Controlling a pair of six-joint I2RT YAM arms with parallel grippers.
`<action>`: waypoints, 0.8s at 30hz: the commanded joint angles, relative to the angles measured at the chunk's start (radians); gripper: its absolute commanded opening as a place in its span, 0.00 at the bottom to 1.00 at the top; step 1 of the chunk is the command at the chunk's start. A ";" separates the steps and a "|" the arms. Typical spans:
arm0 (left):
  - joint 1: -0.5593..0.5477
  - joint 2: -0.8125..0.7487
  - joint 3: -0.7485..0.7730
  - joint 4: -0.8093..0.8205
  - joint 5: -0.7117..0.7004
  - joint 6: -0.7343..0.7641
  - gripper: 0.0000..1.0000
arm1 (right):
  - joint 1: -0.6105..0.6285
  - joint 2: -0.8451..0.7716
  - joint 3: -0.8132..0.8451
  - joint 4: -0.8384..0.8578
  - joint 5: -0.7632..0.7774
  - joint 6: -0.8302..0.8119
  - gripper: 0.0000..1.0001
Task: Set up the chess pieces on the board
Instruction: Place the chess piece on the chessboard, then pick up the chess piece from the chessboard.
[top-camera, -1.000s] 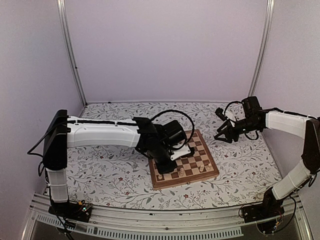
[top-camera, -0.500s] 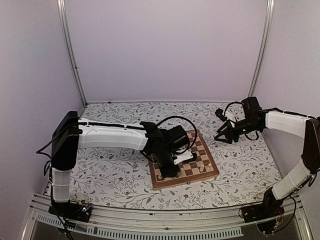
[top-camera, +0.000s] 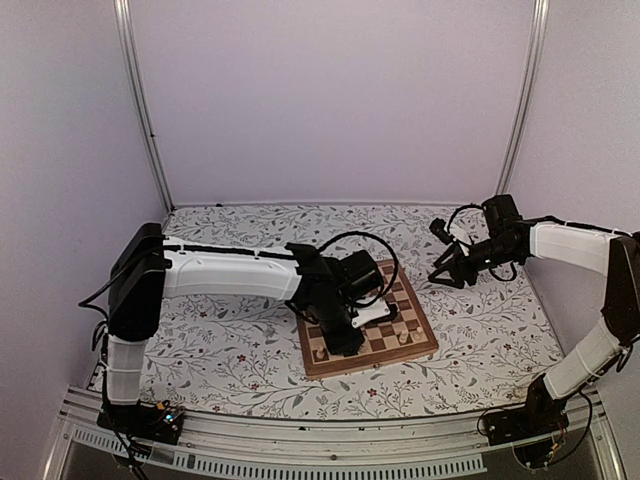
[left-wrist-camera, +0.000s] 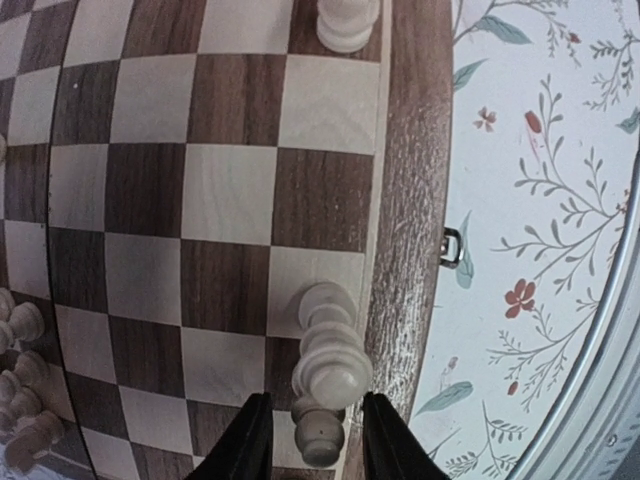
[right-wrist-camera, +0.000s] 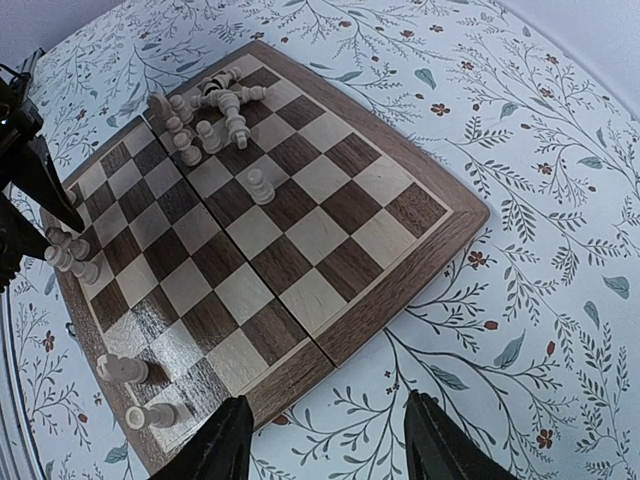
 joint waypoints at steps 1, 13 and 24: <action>-0.010 -0.002 0.024 0.010 0.003 0.001 0.38 | -0.002 0.013 0.019 -0.014 -0.023 -0.008 0.55; 0.083 -0.268 0.033 0.001 -0.121 0.053 0.48 | 0.096 -0.006 0.087 -0.017 0.047 -0.005 0.55; 0.459 -0.404 -0.354 0.705 0.013 -0.236 0.42 | 0.307 0.244 0.258 -0.036 0.150 -0.013 0.48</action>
